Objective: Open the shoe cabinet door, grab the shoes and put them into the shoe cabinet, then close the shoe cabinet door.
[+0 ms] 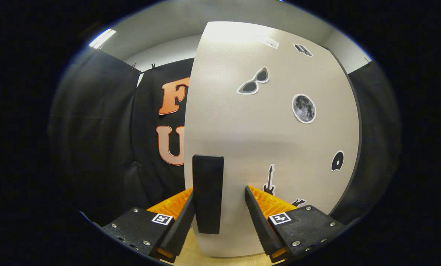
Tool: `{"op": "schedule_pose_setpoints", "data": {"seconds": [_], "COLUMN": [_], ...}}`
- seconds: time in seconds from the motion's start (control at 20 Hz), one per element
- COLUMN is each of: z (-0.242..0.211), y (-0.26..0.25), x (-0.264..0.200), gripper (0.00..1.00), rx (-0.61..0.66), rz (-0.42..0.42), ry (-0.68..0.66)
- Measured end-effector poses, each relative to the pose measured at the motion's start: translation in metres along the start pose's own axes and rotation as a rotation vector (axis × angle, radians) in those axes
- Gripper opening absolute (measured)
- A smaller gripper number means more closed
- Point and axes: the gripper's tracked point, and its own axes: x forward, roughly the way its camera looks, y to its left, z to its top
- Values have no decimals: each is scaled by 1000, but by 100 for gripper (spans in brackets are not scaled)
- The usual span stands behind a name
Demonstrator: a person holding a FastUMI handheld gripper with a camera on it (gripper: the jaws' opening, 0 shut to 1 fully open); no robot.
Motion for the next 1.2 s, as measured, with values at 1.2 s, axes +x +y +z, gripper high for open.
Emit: {"op": "schedule_pose_setpoints", "data": {"seconds": [1.2], "z": [22], "y": [-19], "x": [-125], "gripper": [84], "rx": [34], "rz": [-62], "ry": [-27]}}
